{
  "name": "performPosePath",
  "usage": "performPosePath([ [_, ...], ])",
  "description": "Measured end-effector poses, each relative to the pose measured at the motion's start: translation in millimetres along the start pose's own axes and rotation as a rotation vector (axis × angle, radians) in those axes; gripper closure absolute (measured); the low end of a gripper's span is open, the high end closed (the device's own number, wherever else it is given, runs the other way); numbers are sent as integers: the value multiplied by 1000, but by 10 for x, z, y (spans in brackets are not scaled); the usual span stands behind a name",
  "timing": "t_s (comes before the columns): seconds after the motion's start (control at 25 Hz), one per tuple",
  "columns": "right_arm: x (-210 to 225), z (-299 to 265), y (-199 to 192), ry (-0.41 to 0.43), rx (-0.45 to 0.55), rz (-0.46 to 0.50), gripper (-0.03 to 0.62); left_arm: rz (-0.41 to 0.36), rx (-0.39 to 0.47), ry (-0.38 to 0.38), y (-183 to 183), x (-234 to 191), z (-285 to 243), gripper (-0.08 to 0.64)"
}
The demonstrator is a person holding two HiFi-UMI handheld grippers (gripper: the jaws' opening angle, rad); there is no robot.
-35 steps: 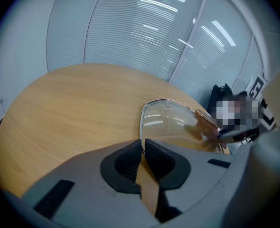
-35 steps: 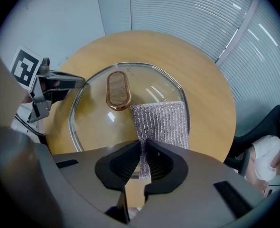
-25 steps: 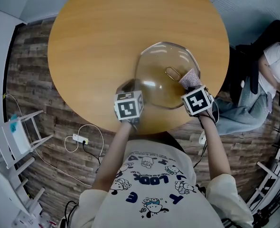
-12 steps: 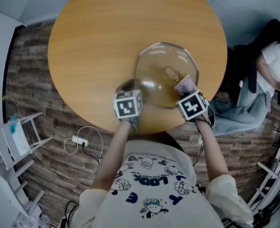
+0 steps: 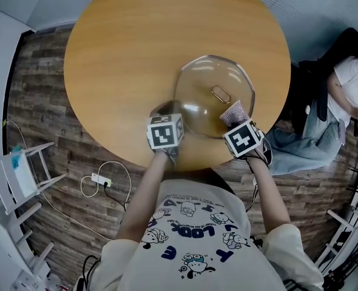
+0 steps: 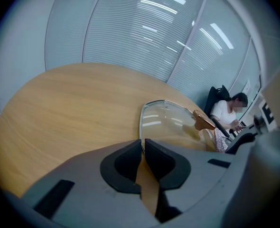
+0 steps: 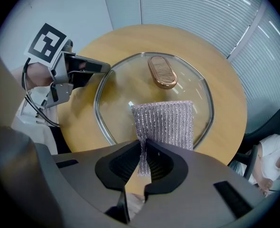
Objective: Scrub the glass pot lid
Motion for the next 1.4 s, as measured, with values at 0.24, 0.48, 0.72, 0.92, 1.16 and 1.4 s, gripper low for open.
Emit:
performPosePath([
  [0.24, -74, -24, 53, 25, 5, 5, 546, 1, -1, -3, 5, -21, -25, 526],
  [0.48, -147, -24, 89, 53, 15, 17, 546, 8, 3, -5, 7, -17, -23, 526],
  [0.72, -223, -16, 136, 108, 40, 6, 546, 13, 9, -3, -5, -12, -7, 526],
  [0.92, -305, -39, 215, 161, 60, 3, 546, 15, 10, -4, -10, -4, -20, 526],
  [1.16, -353, -45, 311, 184, 71, 15, 546, 18, 10, -7, 1, -3, -22, 526],
  [1.4, -366, -64, 363, 199, 77, 12, 546, 18, 9, -6, -6, -9, -29, 526],
])
Point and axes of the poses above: the fingertips, and each gripper's own axes: z backward along the fingers, x to its right, y out of its top, the point moved 9 cm from there along z, backward along the fingers, and after that the axes turned 14 degrees about z, right-handed, at the moved point
